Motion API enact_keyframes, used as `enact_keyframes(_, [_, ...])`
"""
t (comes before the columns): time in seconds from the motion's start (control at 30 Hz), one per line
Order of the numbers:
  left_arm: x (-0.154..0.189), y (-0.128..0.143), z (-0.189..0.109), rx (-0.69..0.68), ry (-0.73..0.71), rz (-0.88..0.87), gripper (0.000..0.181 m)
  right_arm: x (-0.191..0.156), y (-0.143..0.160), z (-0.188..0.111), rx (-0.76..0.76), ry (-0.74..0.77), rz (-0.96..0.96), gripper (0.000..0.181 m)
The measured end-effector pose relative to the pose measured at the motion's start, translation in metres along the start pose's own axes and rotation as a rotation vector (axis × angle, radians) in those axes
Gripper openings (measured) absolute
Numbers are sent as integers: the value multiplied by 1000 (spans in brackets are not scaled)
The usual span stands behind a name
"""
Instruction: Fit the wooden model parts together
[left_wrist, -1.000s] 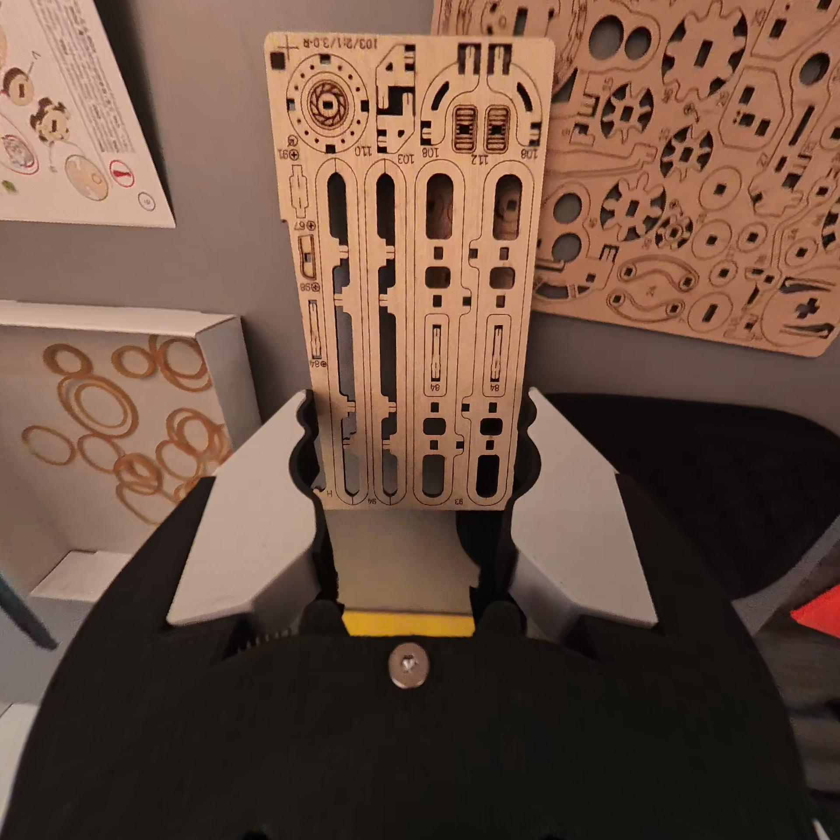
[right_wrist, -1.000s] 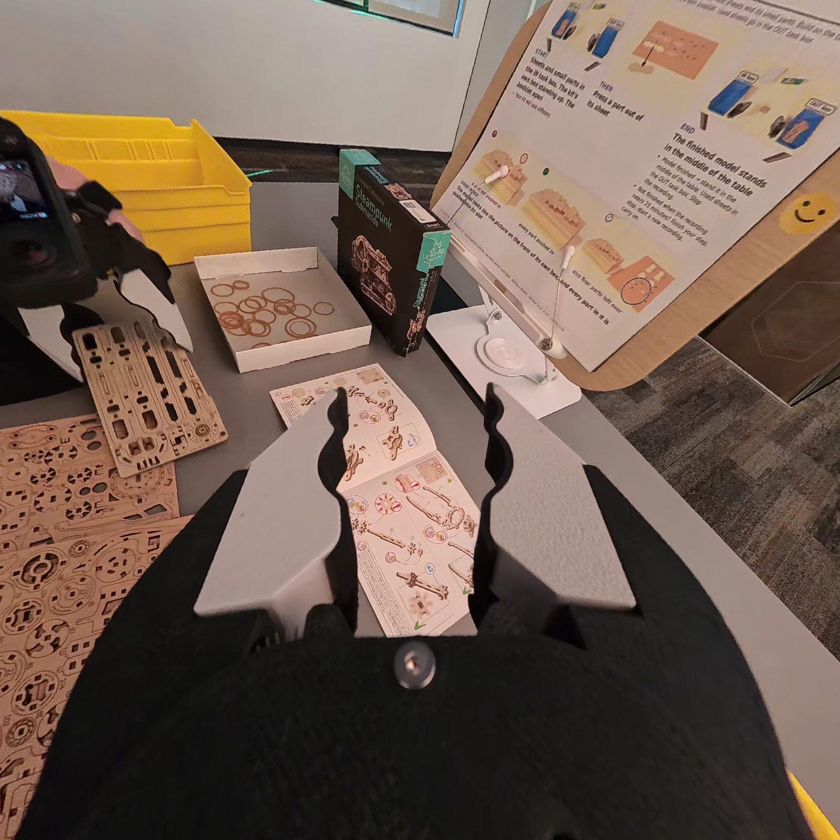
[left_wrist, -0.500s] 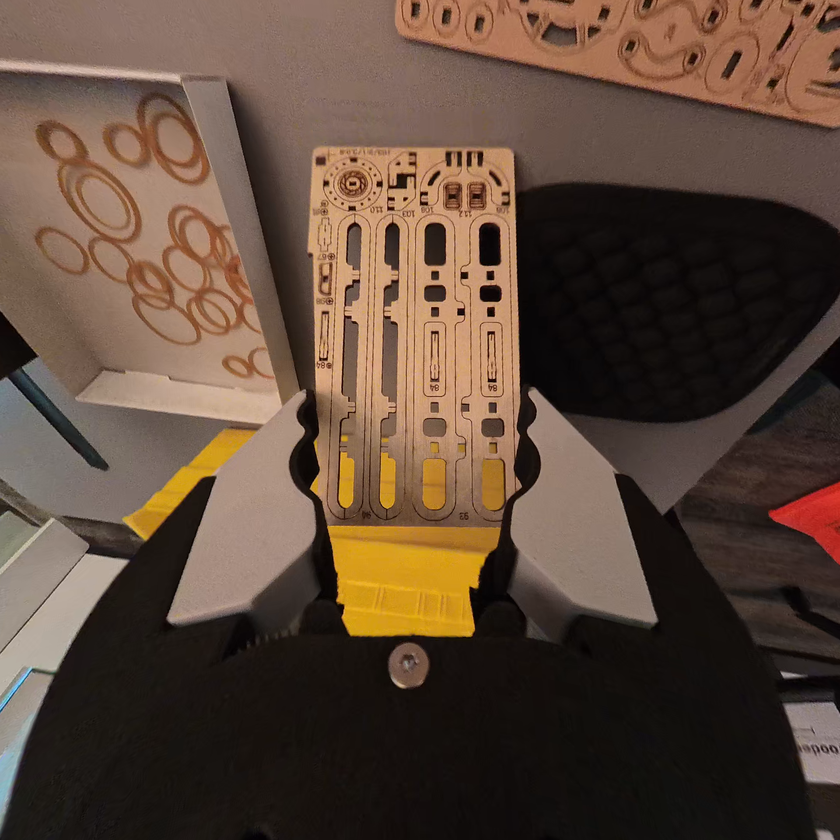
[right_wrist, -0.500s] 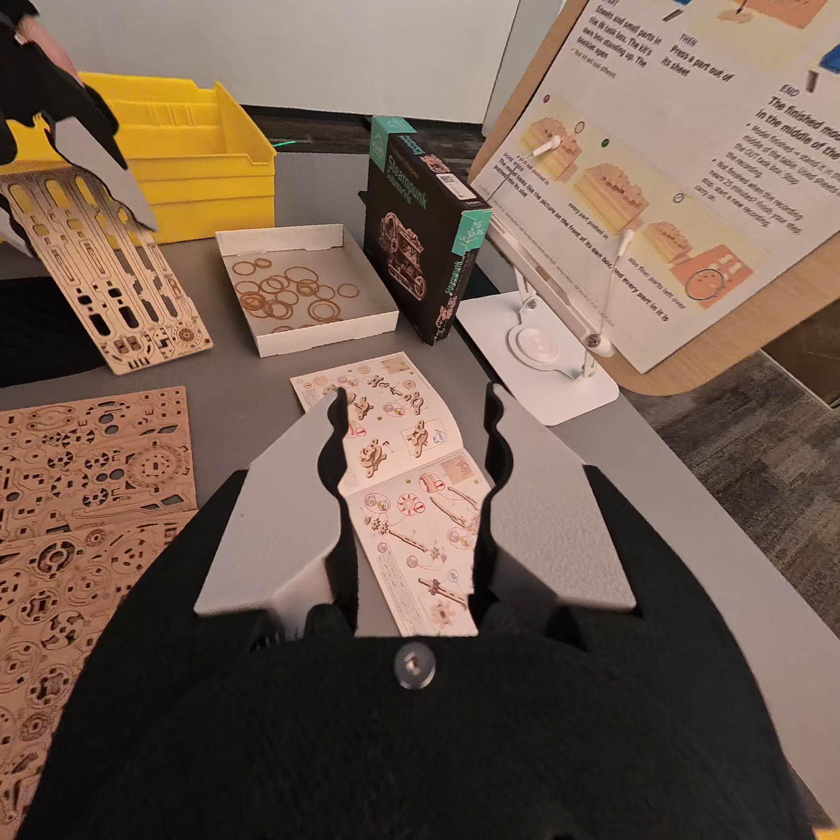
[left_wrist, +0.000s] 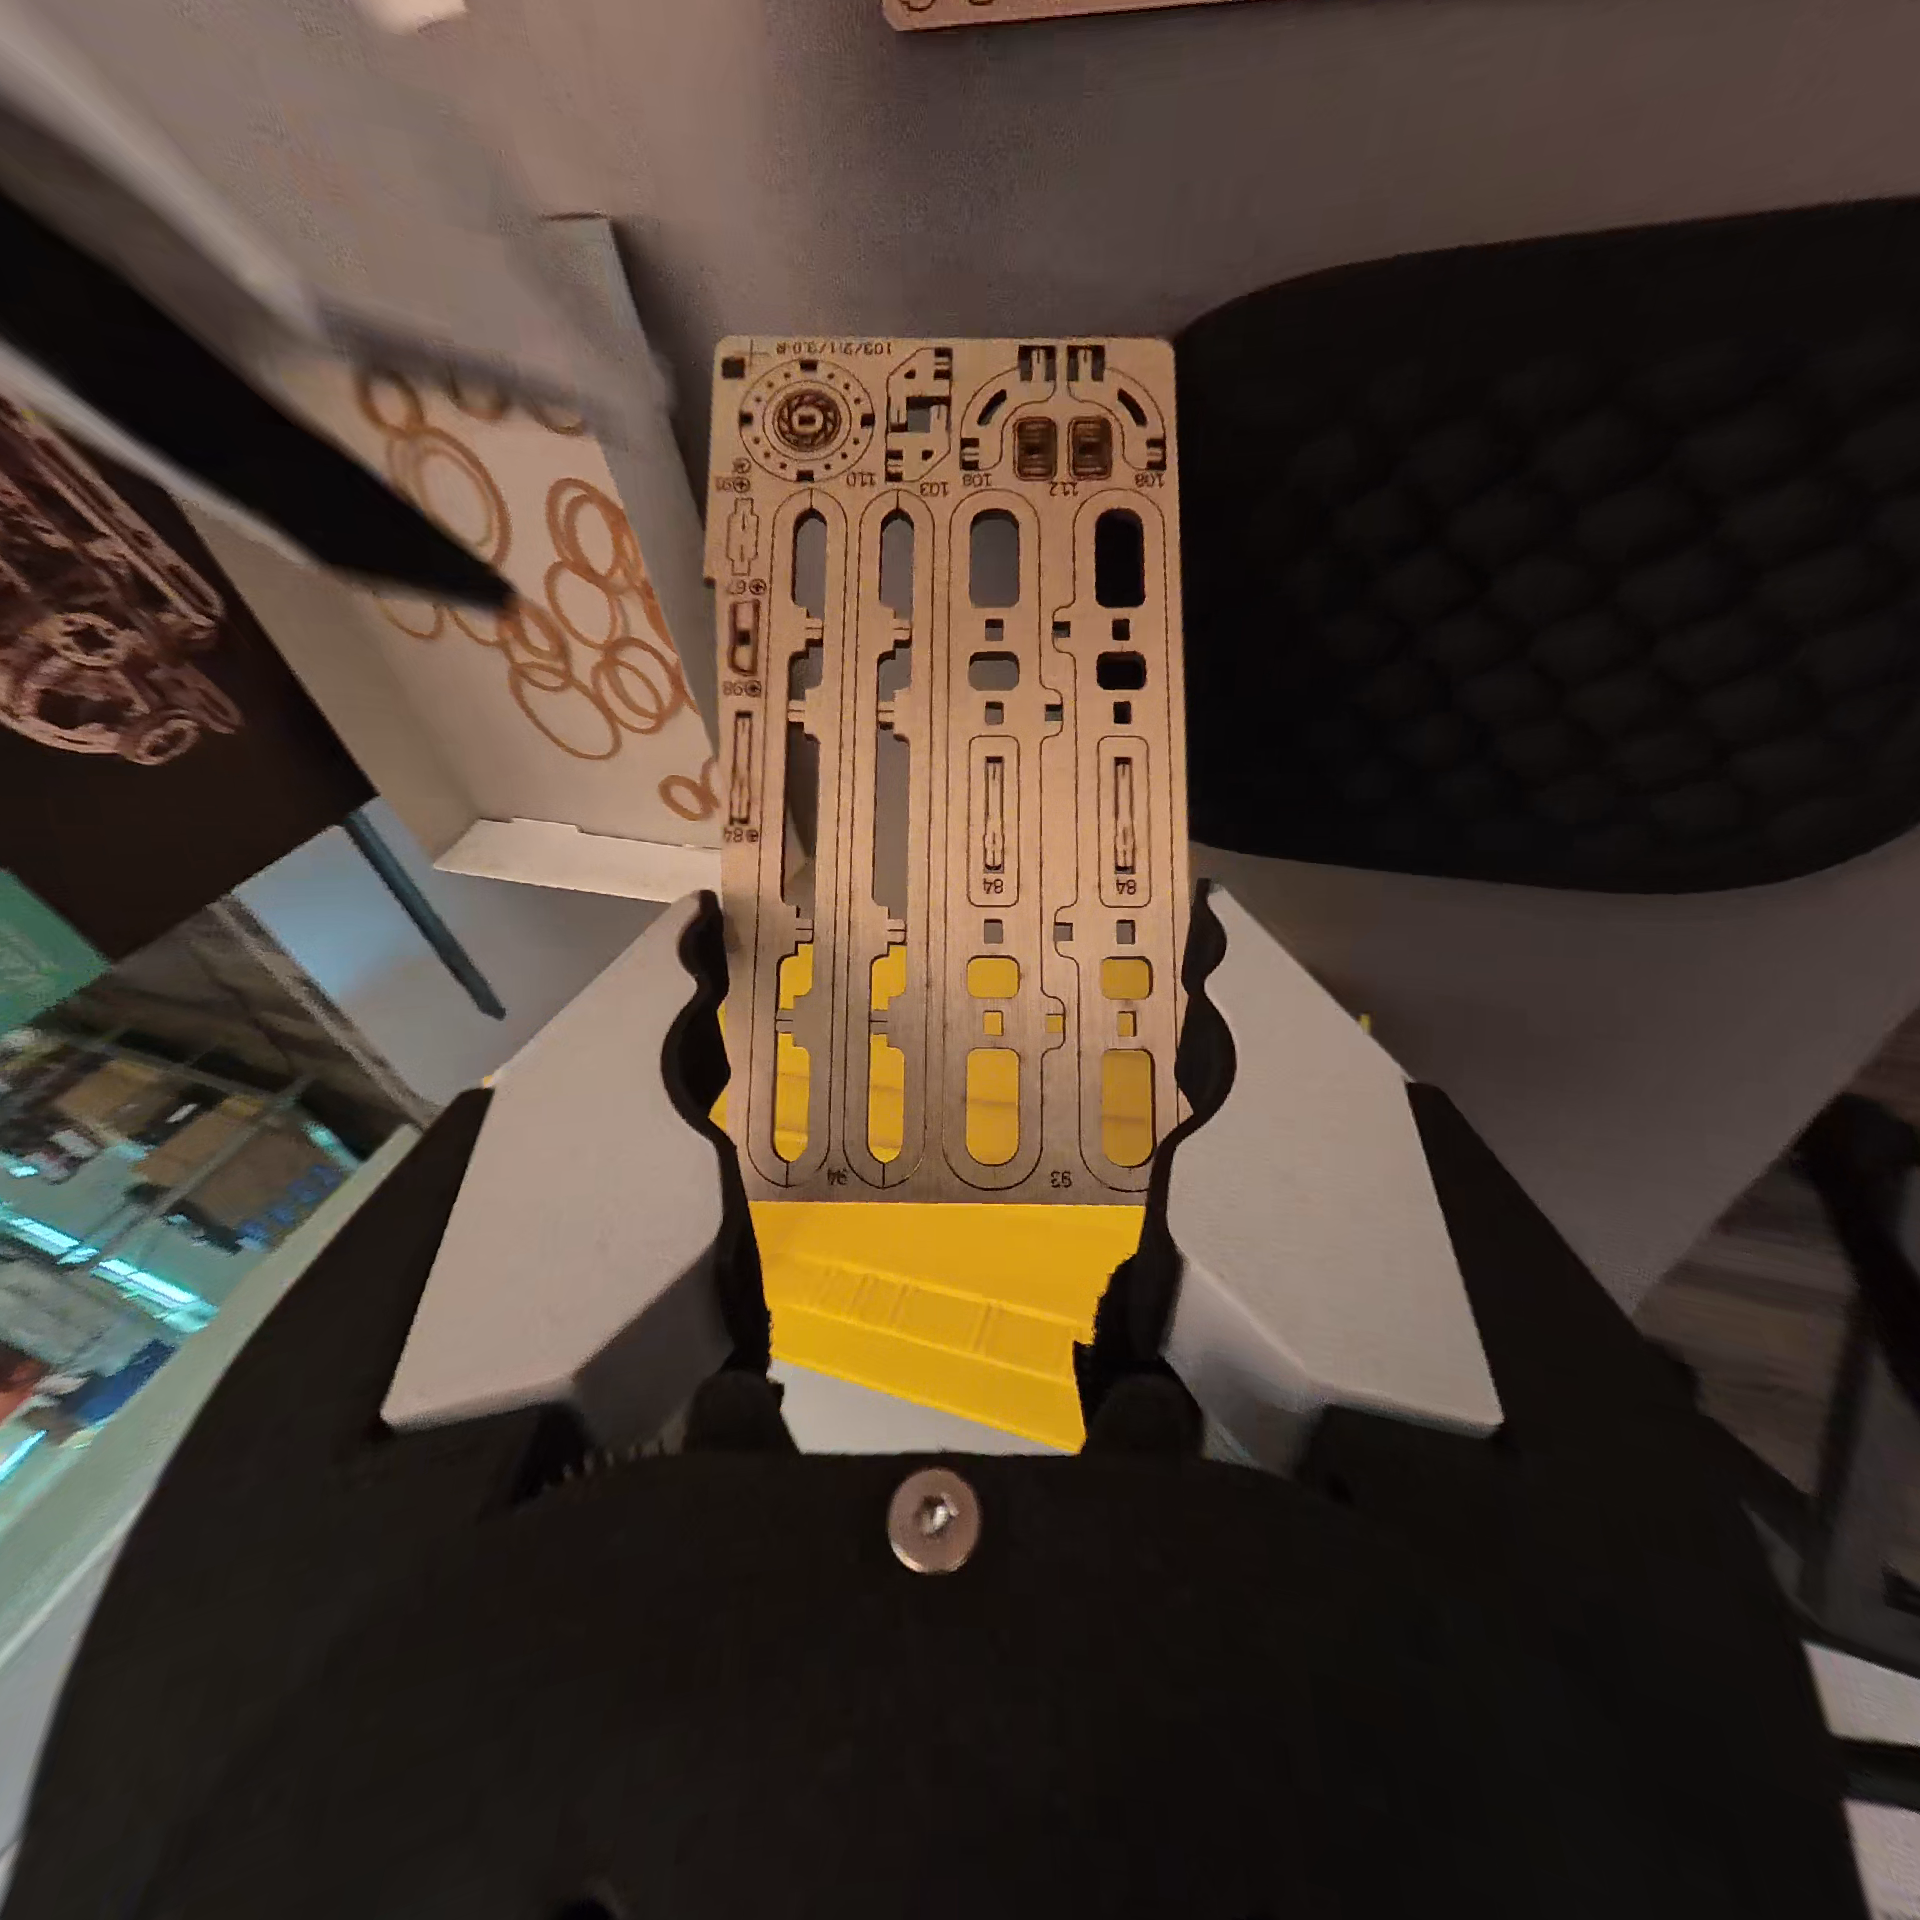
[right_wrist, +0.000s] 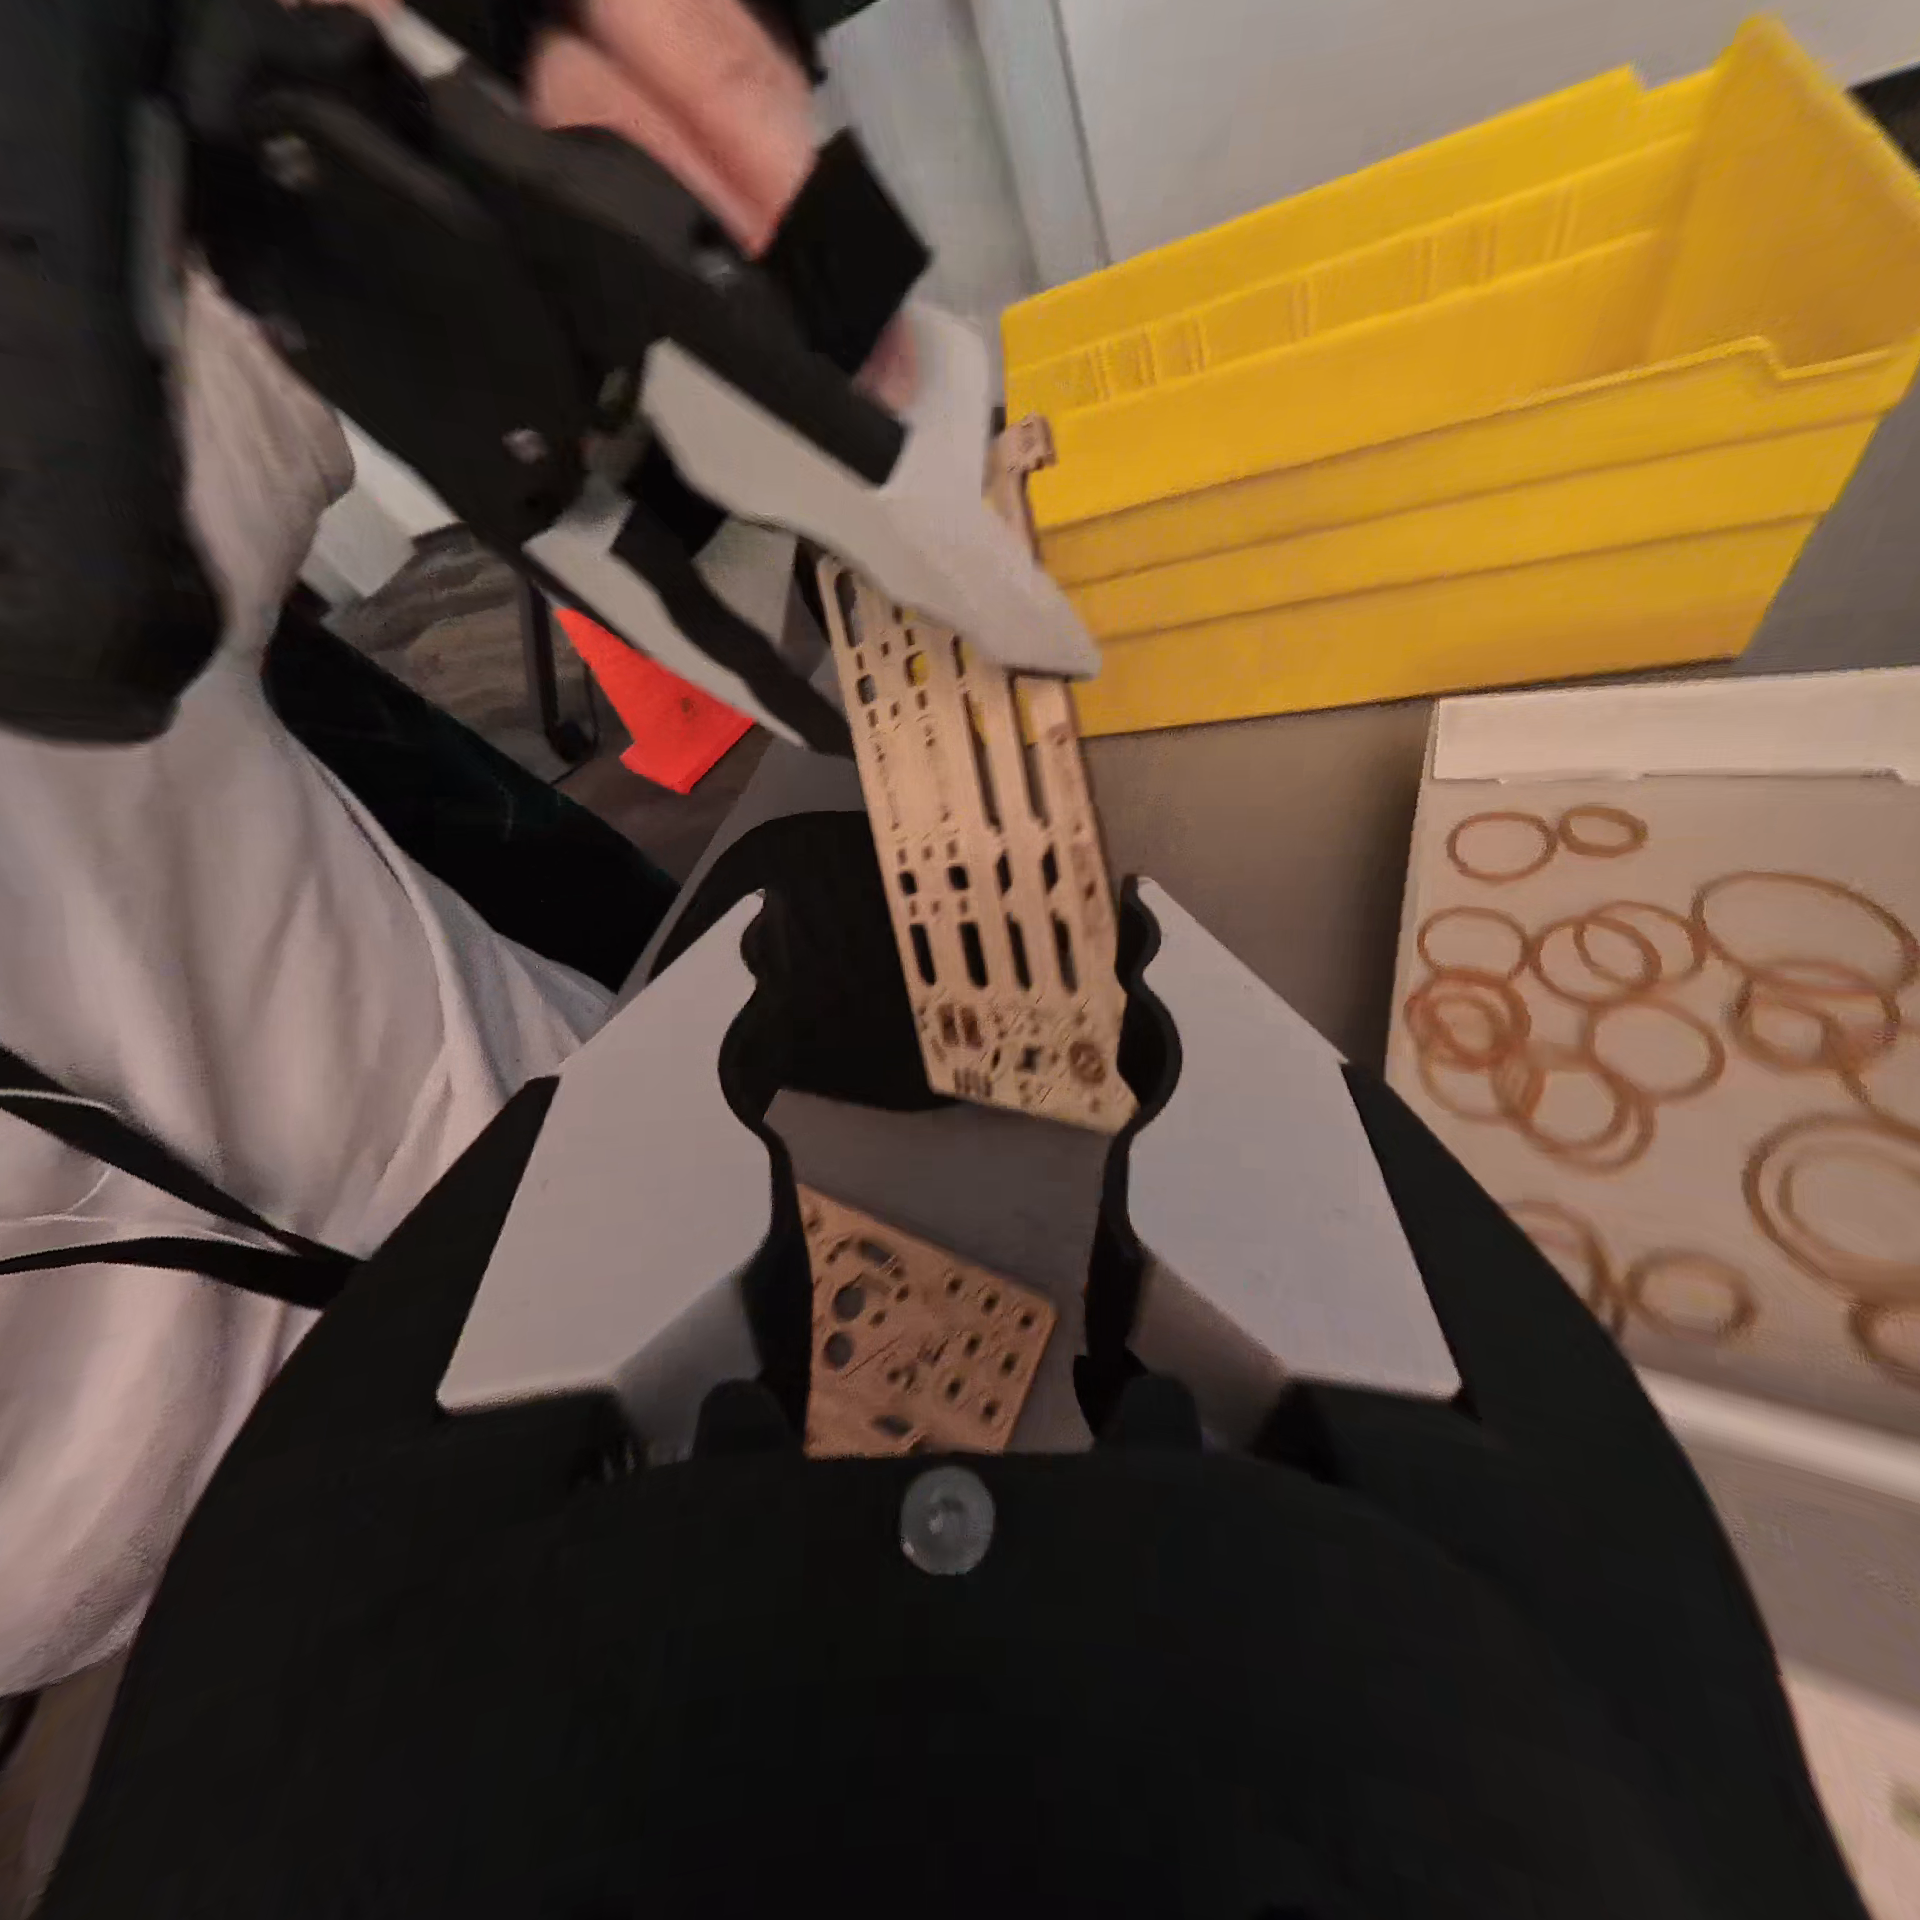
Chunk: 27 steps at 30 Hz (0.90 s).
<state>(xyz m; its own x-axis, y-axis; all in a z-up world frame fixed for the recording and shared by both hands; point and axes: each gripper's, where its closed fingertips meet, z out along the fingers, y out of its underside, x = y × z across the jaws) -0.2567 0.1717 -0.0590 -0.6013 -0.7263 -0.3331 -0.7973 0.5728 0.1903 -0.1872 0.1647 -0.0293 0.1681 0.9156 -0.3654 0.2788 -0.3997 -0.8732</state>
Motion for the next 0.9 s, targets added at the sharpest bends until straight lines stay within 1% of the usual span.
enact_keyframes(0.03, [-1, 0, 0, -1, -27, 13, 88, 8, -4, 10, -21, -27, -3, 64])
enact_keyframes(0.1, [0, 0, 1, 1, -56, 34, 88, 19, -3, 32, -109, -95, 12, 64])
enact_keyframes(0.13, [1, 0, 1, 6, -61, 38, 88, 19, -1, 43, -155, -144, 28, 59])
enact_keyframes(0.2, [2, -1, 0, 22, -80, 43, 88, 8, 2, 57, -239, -287, 68, 48])
enact_keyframes(0.23, [2, -1, -1, 33, -94, 47, 88, 5, 0, 62, -251, -327, 86, 43])
enact_keyframes(0.3, [0, -1, -2, 66, -127, 46, 88, -8, 3, 66, -299, -437, 129, 32])
enact_keyframes(0.33, [1, -2, -3, 94, -131, 40, 88, -11, 9, 66, -347, -471, 147, 26])
enact_keyframes(0.4, [3, -6, -6, 161, -129, 6, 88, -15, 17, 64, -419, -516, 181, 4])
enact_keyframes(0.5, [-4, -7, -20, 310, -179, -103, 97, -15, 19, 64, -449, -521, 271, 3])
enact_keyframes(0.57, [-17, 0, -44, 468, -235, -244, 103, -13, 15, 63, -418, -497, 304, 2])
enact_keyframes(0.63, [-31, 18, -74, 670, -281, -440, 109, -11, 4, 62, -358, -465, 342, 2])
enact_keyframes(0.7, [-41, 52, -99, 879, -290, -677, 117, -8, -9, 59, -315, -423, 361, 2])
enact_keyframes(0.77, [-42, 89, -113, 1069, -301, -864, 118, -5, -27, 60, -282, -369, 390, 2])
enact_keyframes(0.83, [-35, 119, -122, 1247, -338, -993, 113, -5, -51, 64, -228, -346, 456, 2])
enact_keyframes(0.9, [-25, 142, -125, 1353, -393, -1093, 111, -2, -80, 74, -157, -319, 557, 2])
